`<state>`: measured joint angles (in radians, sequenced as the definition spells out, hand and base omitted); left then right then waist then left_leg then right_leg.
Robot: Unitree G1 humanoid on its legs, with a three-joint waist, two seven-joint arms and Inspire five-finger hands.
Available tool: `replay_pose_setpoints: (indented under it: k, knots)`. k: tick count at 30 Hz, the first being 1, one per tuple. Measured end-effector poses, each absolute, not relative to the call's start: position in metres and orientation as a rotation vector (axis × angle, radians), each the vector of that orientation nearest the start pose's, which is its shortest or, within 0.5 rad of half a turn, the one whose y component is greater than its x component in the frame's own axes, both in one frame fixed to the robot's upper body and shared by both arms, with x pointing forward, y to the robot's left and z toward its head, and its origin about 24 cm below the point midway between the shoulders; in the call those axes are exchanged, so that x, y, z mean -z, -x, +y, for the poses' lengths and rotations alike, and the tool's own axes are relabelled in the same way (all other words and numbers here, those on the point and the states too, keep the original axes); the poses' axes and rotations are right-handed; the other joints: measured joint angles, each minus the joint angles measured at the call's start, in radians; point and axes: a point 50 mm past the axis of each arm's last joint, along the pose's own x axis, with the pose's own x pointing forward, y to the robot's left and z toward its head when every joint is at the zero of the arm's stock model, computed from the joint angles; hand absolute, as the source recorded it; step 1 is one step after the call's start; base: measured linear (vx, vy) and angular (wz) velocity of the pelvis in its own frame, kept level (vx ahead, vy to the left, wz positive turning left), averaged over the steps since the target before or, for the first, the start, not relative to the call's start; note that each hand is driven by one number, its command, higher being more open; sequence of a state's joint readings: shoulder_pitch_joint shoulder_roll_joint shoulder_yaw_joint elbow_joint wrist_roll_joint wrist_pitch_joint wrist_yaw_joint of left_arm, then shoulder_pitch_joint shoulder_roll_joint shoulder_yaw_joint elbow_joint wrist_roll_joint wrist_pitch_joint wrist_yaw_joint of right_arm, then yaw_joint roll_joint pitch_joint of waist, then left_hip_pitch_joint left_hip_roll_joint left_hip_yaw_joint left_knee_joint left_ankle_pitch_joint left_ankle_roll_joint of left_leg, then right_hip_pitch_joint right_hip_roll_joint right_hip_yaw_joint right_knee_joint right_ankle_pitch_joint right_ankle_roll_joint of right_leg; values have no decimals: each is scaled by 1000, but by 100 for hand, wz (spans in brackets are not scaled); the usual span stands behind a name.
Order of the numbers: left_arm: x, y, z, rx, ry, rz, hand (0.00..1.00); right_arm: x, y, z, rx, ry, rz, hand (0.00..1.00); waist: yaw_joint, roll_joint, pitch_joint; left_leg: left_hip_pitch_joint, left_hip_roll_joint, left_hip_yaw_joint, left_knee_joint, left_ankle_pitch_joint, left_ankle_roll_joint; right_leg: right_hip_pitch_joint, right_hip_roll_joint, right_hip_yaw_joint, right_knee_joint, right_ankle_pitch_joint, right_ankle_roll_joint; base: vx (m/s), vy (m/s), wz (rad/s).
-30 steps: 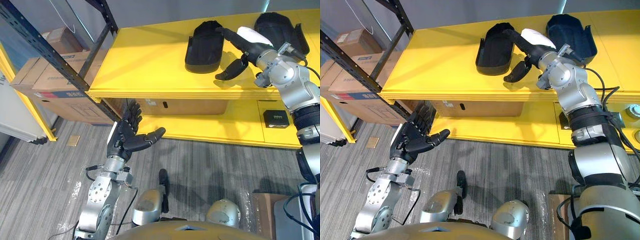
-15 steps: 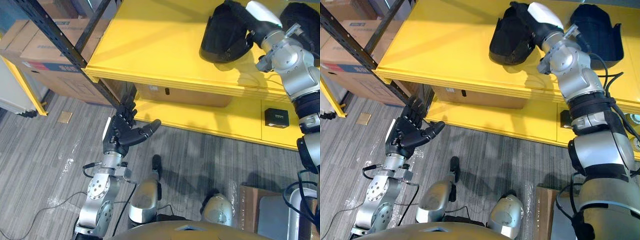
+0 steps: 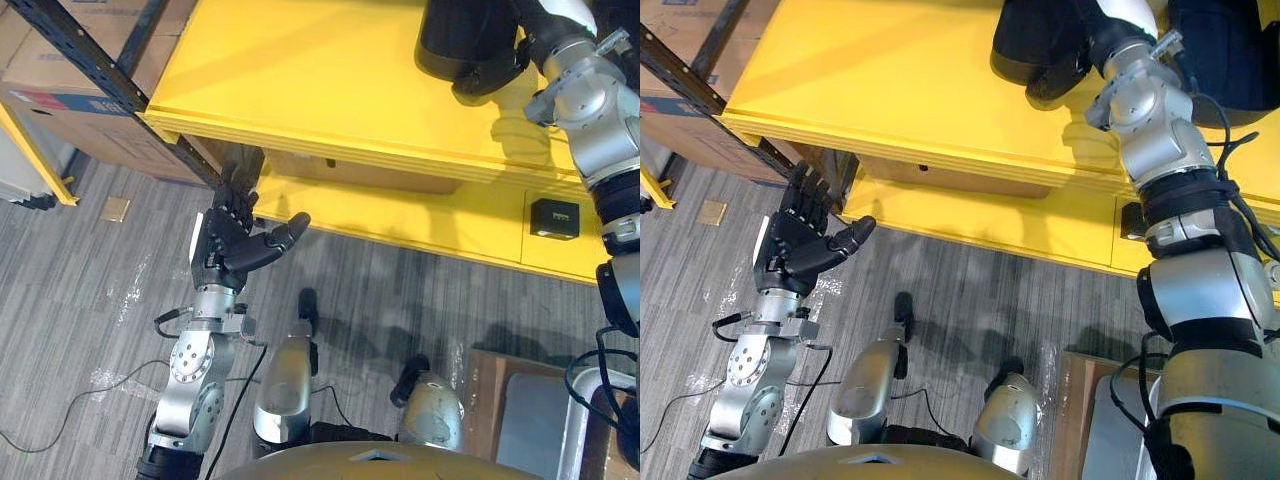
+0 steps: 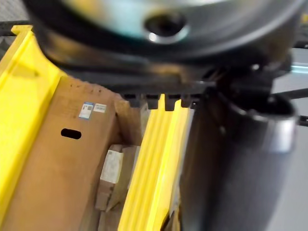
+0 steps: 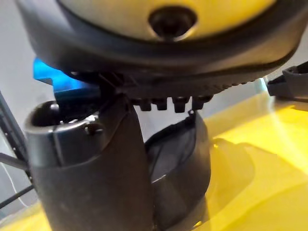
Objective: Walk over and take three plastic housings, then place them on the shelf
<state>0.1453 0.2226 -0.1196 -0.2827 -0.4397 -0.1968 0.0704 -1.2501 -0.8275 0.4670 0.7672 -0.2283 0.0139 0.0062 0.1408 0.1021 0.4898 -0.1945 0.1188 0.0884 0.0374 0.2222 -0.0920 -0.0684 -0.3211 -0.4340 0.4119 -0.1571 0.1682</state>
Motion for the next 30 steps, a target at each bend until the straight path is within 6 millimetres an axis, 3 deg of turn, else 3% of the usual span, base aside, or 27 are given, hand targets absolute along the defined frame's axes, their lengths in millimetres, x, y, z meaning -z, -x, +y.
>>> replay_pose_setpoints:
  k: [5,13,23,30]
  knots:
    - [-91,-220,169,49,252,-282,100,-322,-389,-245,198,1156,-341,100,-4,-1,1,-4,0,1,13,-7,0,5,1,0,-4,0,0,23,-12,-1]
    - [-93,-219,183,14,228,-301,100,-321,-382,-232,-125,1210,-262,100,-6,-7,13,36,11,11,14,-22,-8,45,11,2,-18,-2,-3,-2,-15,-3]
    - [-92,-218,183,34,216,-293,100,-301,-384,-229,-312,1235,-73,100,1,-10,13,86,11,27,-20,-13,-8,69,11,13,-14,-3,-4,-13,-9,-3]
    - [-94,-218,182,42,214,-289,100,-292,-384,-231,-340,1239,-16,100,9,-51,7,100,10,29,-43,0,-6,71,11,12,-15,-4,-5,0,0,0]
